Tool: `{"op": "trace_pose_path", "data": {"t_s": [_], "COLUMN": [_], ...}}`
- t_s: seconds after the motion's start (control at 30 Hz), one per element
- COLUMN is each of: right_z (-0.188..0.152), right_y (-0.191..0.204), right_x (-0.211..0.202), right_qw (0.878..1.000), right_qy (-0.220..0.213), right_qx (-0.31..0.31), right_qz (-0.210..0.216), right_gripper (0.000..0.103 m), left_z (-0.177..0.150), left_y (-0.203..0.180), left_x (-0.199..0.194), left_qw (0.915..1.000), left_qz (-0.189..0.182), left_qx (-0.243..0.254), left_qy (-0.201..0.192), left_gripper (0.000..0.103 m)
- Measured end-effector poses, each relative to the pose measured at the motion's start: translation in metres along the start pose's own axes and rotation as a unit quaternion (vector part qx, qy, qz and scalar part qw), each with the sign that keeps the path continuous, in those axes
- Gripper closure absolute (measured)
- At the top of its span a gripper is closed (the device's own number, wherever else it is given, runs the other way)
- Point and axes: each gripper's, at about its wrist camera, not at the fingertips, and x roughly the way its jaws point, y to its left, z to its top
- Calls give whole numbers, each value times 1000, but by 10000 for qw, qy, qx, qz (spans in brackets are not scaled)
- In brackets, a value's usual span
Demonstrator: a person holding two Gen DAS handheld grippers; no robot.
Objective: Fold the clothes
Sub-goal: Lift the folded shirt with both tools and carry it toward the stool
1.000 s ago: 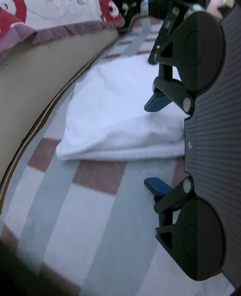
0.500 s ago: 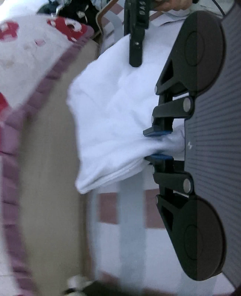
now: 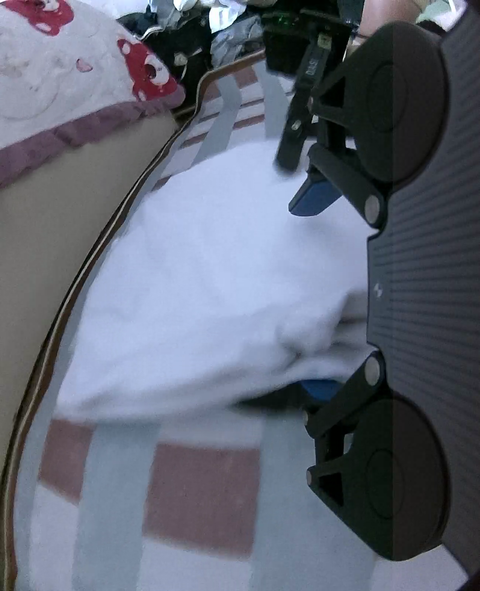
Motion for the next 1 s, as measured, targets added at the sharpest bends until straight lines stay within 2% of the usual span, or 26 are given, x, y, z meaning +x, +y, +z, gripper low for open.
{"op": "trace_pose_path", "data": {"t_s": [0.03, 0.07, 0.1, 0.13, 0.17, 0.2, 0.33, 0.37, 0.5, 0.6, 0.7, 0.8, 0.87, 0.9, 1.0], "right_z": [0, 0, 0, 1, 1, 0, 3, 5, 13, 20, 25, 25, 25, 24, 17], "right_y": [0, 3, 7, 12, 20, 29, 54, 62, 95, 117, 144, 174, 195, 207, 246], "right_x": [3, 7, 11, 16, 19, 21, 17, 16, 10, -1, -11, -16, -16, -16, -17], "right_qw": [9999, 9999, 9998, 9992, 9980, 9959, 9897, 9879, 9788, 9750, 9709, 9649, 9647, 9645, 9586], "right_qy": [-60, -114, -166, -208, -285, -375, -545, -560, -650, -861, -995, -1017, -984, -980, -1030], "right_qx": [29, -36, -130, -264, -460, -671, -1115, -1226, -1682, -1817, -2013, -2320, -2364, -2384, -2644], "right_qz": [91, 37, -62, -203, -338, -467, -716, -761, -974, -950, -839, -699, -622, -567, -240], "right_gripper": [22, 26, 36, 38, 40, 46, 61, 62, 63, 63, 63, 63, 63, 63, 63], "left_z": [-1, -1, -2, -3, -3, -2, -2, -4, 0, 7, 7, -4, -10, -14, -37], "left_y": [1, -8, -10, -12, -13, -14, -29, -34, -33, -27, -27, -19, -4, 3, 6], "left_x": [2, 2, 0, -2, -5, -8, -10, -10, -25, -46, -75, -110, -138, -151, -198], "left_qw": [9999, 9994, 9990, 9986, 9982, 9977, 9915, 9882, 9879, 9869, 9829, 9785, 9774, 9748, 9641], "left_qz": [-63, 223, 270, 314, 361, 409, 728, 846, 744, 523, 557, 665, 488, 409, 639], "left_qx": [-55, 277, 343, 406, 445, 484, 956, 1152, 1127, 1011, 972, 766, 104, -197, -431], "left_qy": [74, 42, -25, -92, -169, -245, -501, -547, -770, -1146, -1458, -1794, -2055, -2186, -2542], "left_gripper": [33, 46, 53, 58, 69, 72, 74, 74, 74, 74, 74, 74, 74, 74, 74]}}
